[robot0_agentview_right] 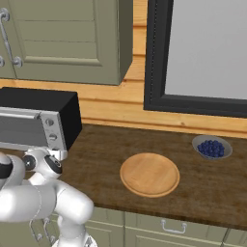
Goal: Pick up the kebab skewer and baguette bread, and place them inside the toaster oven. Close the toaster oven door and start by setting the timer.
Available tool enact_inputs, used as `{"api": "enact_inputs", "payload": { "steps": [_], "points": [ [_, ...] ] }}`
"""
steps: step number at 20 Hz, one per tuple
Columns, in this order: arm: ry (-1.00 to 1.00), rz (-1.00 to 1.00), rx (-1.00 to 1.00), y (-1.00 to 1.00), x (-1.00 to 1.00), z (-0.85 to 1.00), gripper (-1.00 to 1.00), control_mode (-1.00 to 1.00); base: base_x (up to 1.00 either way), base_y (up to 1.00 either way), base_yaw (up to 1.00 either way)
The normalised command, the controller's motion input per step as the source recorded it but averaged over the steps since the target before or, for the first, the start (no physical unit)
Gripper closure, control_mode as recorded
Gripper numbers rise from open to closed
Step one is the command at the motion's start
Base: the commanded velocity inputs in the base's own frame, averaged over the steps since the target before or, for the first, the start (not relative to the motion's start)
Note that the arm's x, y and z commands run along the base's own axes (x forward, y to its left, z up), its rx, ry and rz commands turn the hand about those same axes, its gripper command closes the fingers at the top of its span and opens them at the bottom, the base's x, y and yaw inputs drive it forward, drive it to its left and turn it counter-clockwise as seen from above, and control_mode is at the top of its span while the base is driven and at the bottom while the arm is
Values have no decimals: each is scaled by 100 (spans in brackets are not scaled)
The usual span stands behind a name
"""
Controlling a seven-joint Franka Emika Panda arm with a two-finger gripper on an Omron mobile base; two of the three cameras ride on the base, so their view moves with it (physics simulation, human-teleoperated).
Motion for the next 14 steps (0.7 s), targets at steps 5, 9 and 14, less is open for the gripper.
{"api": "enact_inputs", "payload": {
  "steps": [5,9,14],
  "points": [
    [0,2,0,0,0,0,100,-100,0,0,0],
    [0,2,0,0,0,0,100,-100,0,0,0],
    [0,0,2,0,-2,-1,100,-100,0,0,0]
  ]
}}
